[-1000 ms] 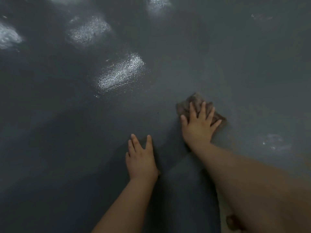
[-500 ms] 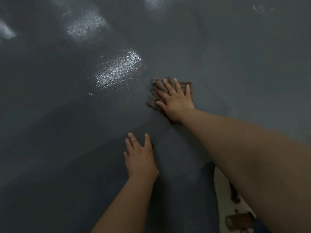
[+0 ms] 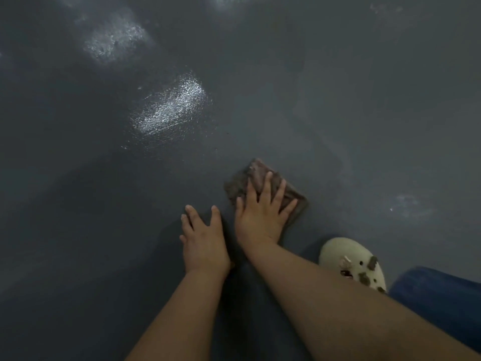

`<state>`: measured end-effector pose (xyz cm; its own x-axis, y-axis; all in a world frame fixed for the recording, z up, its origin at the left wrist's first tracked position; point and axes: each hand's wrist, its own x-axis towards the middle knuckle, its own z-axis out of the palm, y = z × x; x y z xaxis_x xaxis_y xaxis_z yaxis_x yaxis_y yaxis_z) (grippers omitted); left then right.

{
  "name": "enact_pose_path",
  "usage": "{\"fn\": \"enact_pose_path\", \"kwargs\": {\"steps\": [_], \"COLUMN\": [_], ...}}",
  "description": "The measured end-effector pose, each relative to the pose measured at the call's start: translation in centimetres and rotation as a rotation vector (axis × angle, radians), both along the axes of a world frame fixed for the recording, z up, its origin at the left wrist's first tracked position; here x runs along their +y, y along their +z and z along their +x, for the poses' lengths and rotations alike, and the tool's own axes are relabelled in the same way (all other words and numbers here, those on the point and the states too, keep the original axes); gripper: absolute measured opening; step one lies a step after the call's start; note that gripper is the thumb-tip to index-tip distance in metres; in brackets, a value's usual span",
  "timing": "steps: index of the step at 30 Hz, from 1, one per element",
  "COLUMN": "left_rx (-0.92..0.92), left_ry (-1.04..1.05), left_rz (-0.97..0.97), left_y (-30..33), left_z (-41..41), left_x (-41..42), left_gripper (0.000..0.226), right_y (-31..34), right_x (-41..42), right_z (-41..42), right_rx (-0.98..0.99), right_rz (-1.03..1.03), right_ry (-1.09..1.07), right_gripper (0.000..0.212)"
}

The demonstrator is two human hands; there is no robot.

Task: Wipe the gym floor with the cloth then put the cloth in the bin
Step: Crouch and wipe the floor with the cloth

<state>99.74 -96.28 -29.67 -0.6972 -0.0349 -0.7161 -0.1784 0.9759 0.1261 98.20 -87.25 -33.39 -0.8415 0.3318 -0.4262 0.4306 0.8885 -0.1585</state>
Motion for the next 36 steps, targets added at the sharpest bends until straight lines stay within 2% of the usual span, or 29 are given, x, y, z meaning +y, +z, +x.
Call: {"fn": "enact_pose_path", "kwargs": {"steps": [4,6,7,9,13,16,18,21,25,27,29,33,36], "left_rx": [-0.009,-0.007,-0.006,-0.008,-0.009,0.008,0.024,0.037,0.057,0.066,0.078,0.144,0.17], "left_ry": [-0.006,-0.006,-0.005,-0.003,-0.002,-0.001,-0.01,-0.009,-0.018,-0.027,-0.065,-0.204,-0.216], "left_rz": [0.002,0.006,0.01,0.016,0.014,0.014,0.01,0.022,0.039,0.053,0.062,0.021,0.003], "left_y": [0.2,0.3,0.3,0.2,0.2,0.1,0.0,-0.2,-0.4,-0.4,-0.4,-0.4,-0.4], "left_z": [0.0,0.1,0.1,0.0,-0.1,0.0,0.1,0.4,0.8,1.1,1.2,1.8,2.5], "left_x": [0.0,-0.1,-0.1,-0.1,0.0,-0.1,-0.2,-0.3,-0.8,-0.9,-1.0,-1.0,-1.4], "left_gripper": [0.118,0.118,0.118,0.118,0.119,0.12,0.12,0.118,0.12,0.12,0.116,0.107,0.109], "right_y": [-0.1,-0.1,-0.2,-0.4,-0.6,-0.3,-0.2,0.0,0.1,0.0,-0.1,-0.1,-0.1], "right_x": [3.1,5.8,7.3,9.8,11.9,9.3,6.2,2.6,5.7,8.5,10.9,13.7,13.1], "right_z": [-2.4,-4.2,-5.0,-5.6,-3.0,-1.1,0.2,2.4,1.7,0.6,-0.4,-1.1,-1.0], "right_rx": [0.074,0.067,0.055,0.05,0.035,0.028,-0.014,-0.024,0.015,0.025,0.032,0.002,-0.004], "right_rz": [0.005,0.015,0.025,0.043,0.057,0.072,0.038,-0.012,-0.022,-0.02,-0.012,0.007,0.007], "right_ry": [0.299,0.494,0.522,0.369,-0.257,-0.493,-0.446,-0.129,0.188,0.257,0.127,-0.338,-0.463], "right_gripper": [0.055,0.053,0.053,0.052,0.053,0.055,0.056,0.057,0.055,0.053,0.052,0.052,0.053]}}
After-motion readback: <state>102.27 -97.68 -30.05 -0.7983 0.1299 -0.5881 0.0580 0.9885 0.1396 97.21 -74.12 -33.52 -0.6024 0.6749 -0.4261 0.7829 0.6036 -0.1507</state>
